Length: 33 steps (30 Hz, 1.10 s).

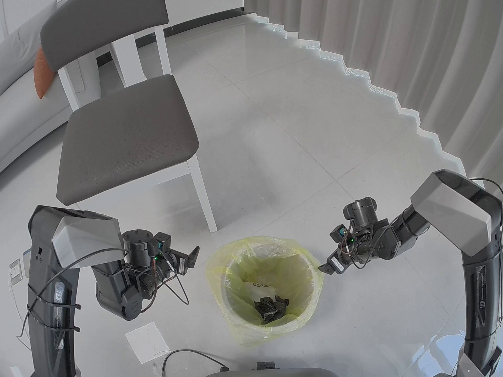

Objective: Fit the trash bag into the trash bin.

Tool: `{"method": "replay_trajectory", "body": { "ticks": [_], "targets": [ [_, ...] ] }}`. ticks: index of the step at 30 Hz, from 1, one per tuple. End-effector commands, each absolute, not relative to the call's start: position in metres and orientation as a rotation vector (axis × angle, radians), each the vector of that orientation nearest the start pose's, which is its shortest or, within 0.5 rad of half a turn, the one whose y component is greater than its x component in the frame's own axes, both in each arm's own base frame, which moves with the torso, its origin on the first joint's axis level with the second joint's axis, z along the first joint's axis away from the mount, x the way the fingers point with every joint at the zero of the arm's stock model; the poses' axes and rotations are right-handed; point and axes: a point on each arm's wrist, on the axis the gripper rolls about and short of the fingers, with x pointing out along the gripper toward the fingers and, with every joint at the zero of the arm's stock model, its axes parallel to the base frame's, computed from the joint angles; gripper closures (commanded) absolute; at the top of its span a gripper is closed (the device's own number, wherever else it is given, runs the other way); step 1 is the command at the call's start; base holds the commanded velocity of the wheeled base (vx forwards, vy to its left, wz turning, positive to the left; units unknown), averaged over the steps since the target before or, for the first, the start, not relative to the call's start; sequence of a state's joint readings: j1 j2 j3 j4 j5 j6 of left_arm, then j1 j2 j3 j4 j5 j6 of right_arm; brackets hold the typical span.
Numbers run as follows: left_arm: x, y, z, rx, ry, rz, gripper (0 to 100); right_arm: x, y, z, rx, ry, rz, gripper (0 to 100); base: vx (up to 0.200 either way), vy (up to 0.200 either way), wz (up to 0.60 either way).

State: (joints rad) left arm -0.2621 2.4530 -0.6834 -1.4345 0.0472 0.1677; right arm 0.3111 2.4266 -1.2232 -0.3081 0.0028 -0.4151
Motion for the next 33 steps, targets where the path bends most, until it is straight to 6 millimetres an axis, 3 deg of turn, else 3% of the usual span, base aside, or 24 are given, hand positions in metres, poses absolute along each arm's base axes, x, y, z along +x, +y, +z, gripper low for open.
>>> {"method": "replay_trajectory", "body": {
  "ticks": [1, 5, 10, 14, 18, 24, 28, 33],
  "targets": [
    [0.348, -0.093, -0.022, 0.213, 0.296, -0.24, 0, 0.419, 0.139, -0.041, -0.535, 0.841, 0.491, 0, 0.0, 0.0, 0.0],
    [0.346, -0.092, -0.021, 0.21, 0.289, -0.239, 0, 0.424, 0.147, -0.043, -0.535, 0.823, 0.5, 0, 0.0, 0.0, 0.0],
    [0.345, -0.095, -0.021, 0.18, 0.287, -0.244, 0, 0.422, 0.142, -0.042, -0.537, 0.835, 0.497, 0, 0.0, 0.0, 0.0],
    [0.341, -0.096, -0.023, 0.14, 0.307, -0.286, 0, 0.415, 0.115, -0.025, -0.519, 0.843, 0.449, 0, 0.0, 0.0, 0.0],
    [0.335, -0.096, -0.021, 0.076, 0.326, -0.369, 0, 0.398, 0.091, 0.013, -0.488, 0.8, 0.392, 0, 0.0, 0.0, 0.0],
    [0.303, -0.096, 0.016, -0.024, 0.297, -0.473, 0, 0.362, 0.073, 0.075, -0.417, 0.661, 0.296, 0, 0.0, 0.0, 0.0],
    [0.276, -0.089, 0.041, -0.038, 0.262, -0.525, 0, 0.321, 0.066, 0.121, -0.316, 0.522, 0.249, 0, 0.0, 0.0, 0.0],
    [0.239, -0.076, 0.069, -0.043, 0.23, -0.52, 0, 0.269, 0.044, 0.156, -0.235, 0.424, 0.198, 0, 0.0, 0.0, 0.0]
  ]
}}
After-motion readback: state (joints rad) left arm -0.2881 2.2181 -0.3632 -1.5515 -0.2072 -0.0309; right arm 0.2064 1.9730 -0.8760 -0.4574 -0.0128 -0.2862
